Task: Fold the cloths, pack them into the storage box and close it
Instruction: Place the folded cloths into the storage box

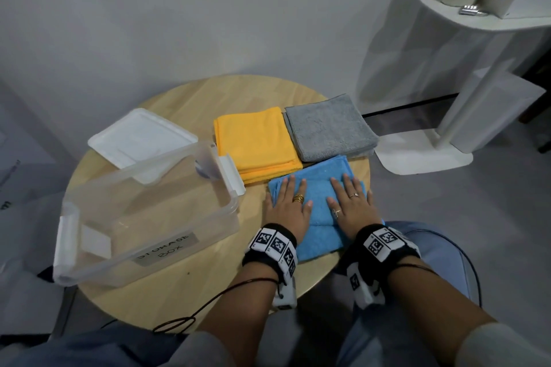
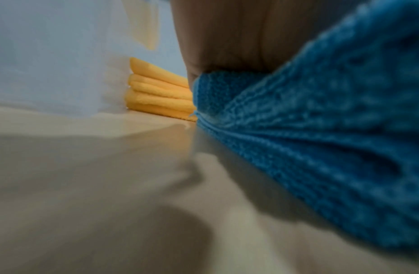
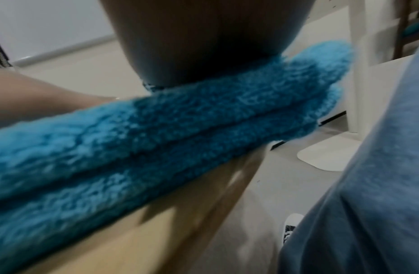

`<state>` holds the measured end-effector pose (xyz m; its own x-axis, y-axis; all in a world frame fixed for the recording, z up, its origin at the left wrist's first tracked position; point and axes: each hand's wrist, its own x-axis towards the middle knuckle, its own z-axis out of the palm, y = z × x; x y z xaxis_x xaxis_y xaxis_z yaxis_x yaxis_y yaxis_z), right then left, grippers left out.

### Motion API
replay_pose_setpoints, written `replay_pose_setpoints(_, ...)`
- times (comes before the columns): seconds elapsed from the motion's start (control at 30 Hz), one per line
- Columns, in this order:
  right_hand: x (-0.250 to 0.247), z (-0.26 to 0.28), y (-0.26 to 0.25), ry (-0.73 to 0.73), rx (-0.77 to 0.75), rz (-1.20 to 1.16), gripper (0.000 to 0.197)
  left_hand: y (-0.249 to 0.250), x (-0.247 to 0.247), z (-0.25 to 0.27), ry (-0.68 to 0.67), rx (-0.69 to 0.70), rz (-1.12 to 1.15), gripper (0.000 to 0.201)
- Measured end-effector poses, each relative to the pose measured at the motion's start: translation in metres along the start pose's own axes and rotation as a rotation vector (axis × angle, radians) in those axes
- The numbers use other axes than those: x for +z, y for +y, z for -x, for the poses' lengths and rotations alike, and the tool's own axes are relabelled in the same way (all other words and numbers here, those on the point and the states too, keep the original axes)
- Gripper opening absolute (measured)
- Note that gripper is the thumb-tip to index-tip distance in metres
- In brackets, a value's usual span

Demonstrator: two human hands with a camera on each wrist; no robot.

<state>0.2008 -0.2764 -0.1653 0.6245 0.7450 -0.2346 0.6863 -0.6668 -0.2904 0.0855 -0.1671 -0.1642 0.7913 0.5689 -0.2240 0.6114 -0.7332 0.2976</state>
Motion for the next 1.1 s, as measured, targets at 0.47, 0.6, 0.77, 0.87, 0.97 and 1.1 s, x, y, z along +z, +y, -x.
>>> replay_pose_setpoints(0.47, -0.066, -0.028, -0.023, -0.191, -0.045, 0.297, 0.061, -0.016, -0.034, 0.016, 0.106, -0.396, 0.514, 0.049)
replay_pose_setpoints(0.6, -0.071, -0.013, -0.020, -0.160, -0.061, 0.153, 0.042, -0.014, -0.040, 0.023, 0.106, -0.345, 0.573, 0.044)
replay_pose_setpoints(0.77, -0.095, 0.014, -0.023, -0.126, -0.104, -0.069, 0.047, -0.013, -0.068, 0.052, 0.218, -0.114, 0.822, 0.033)
replay_pose_setpoints(0.87, -0.116, 0.040, -0.051, -0.132, -0.227, -0.381, 0.048, -0.034, -0.102, 0.073, 0.433, 0.011, 1.088, 0.029)
replay_pose_setpoints(0.97, -0.128, 0.060, -0.110, -0.193, -0.363, -0.653, 0.026, -0.069, -0.145, 0.094, 0.664, -0.014, 1.203, 0.043)
replay_pose_setpoints(1.1, -0.118, 0.061, -0.207, -0.353, -0.425, -0.825, 0.015, -0.135, -0.197, 0.117, 0.855, -0.036, 0.972, 0.031)
